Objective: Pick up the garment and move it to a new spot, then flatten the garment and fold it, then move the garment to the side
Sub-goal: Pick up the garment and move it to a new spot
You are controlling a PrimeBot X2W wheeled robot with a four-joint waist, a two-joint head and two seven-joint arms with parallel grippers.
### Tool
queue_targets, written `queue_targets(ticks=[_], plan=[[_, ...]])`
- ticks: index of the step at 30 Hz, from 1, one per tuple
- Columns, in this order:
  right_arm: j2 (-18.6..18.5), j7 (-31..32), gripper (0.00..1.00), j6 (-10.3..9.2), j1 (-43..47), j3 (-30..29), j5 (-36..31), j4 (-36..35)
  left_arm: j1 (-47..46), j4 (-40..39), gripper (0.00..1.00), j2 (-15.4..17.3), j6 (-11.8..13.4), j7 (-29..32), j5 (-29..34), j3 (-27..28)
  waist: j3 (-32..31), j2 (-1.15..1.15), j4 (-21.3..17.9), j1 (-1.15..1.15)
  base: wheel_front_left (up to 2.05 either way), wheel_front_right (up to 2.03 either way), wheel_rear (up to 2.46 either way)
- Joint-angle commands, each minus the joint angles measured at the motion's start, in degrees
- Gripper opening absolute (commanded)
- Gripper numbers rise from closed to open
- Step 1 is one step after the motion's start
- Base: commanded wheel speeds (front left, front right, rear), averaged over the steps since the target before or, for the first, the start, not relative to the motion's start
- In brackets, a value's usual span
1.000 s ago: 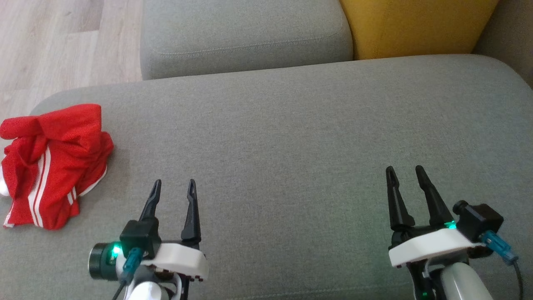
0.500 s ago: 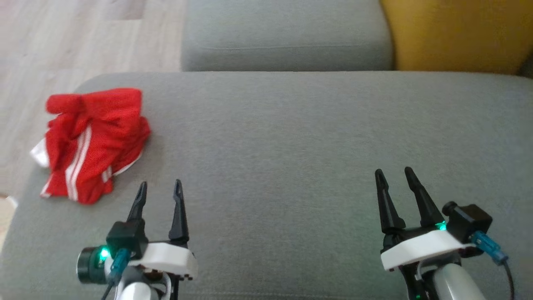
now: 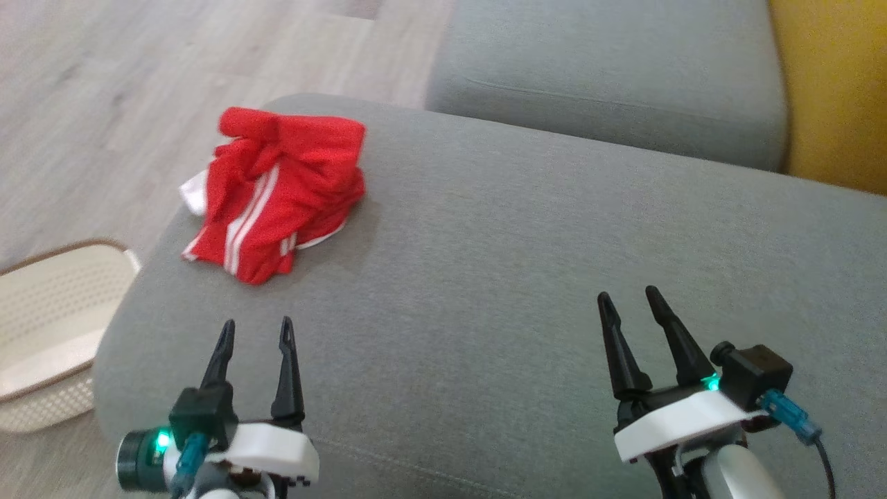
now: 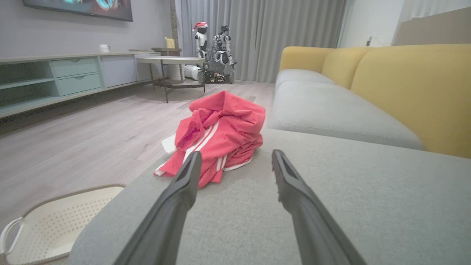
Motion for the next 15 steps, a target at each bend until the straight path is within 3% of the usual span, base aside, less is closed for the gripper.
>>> queue_targets(ticks=[1,8,15], plan=[[-0.38,-0.41,1.0,-0.04,-1.13,1.35,0.44,-1.62,-1.47,-2.12,1.0,-0.25,-0.15,-0.51,0.53,2.25,-0.44,0.0,2.11,0.0,0.0,0.0,0.0],[-0.38,-1.36,1.0,-0.04,-1.18,2.23,1.83,-0.68,-0.62,-4.07,1.0,0.25,-0.15,-0.51,2.45,2.39,-0.48,0.0,4.4,0.0,0.0,0.0,0.0],[-0.38,-1.98,1.0,-0.04,-1.83,2.87,2.26,-0.02,-1.22,-3.9,1.0,0.44,-0.53,-0.51,2.42,3.93,0.06,0.0,3.45,0.0,0.0,0.0,0.0]])
